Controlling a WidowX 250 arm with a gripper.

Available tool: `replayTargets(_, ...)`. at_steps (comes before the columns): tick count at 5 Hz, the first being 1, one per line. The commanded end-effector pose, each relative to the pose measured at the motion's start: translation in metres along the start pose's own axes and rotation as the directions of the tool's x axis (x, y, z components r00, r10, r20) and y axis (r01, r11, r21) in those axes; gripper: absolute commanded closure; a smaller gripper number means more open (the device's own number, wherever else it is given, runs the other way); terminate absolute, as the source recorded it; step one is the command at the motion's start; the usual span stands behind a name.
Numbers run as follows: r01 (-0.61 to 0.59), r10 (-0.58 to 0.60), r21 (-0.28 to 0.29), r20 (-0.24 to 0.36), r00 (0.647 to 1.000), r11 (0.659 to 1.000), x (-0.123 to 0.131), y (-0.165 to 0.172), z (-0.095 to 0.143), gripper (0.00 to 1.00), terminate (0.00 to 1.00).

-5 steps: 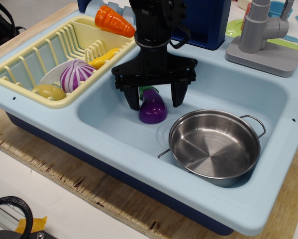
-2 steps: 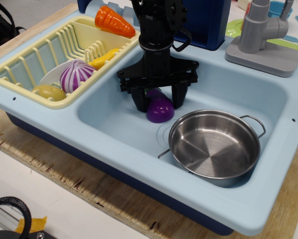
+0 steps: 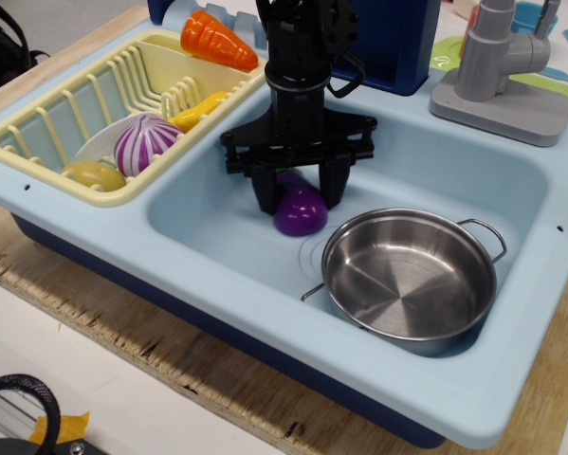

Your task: Put eggplant into pot or pan

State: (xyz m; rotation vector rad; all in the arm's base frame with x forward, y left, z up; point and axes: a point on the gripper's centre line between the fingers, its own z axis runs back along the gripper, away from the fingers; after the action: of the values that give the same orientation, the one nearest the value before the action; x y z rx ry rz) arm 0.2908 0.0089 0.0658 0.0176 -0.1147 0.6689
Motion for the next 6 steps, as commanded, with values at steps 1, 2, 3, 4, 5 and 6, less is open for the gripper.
replayTargets(1,0.001,0.001,-0.023,0.083,0.997,1.0,0.001,-0.005,0.045,1.0,0.0)
replayTargets(2,0.002,0.004,-0.051,0.119,0.993,0.999,-0.002,-0.008,0.061,1.0,0.0)
replayTargets(3,0.001,0.012,-0.087,0.142,0.99,0.996,-0.013,-0.02,0.077,1.0,0.0)
replayTargets(4,-0.008,0.028,-0.144,0.135,0.991,0.99,-0.038,-0.034,0.082,1.0,0.0)
replayTargets(5,-0.035,0.053,-0.164,0.108,0.993,0.986,-0.074,-0.046,0.083,1.0,0.0)
replayTargets(6,-0.09,0.111,-0.206,0.091,0.99,0.974,-0.104,-0.042,0.081,0.0,0.0)
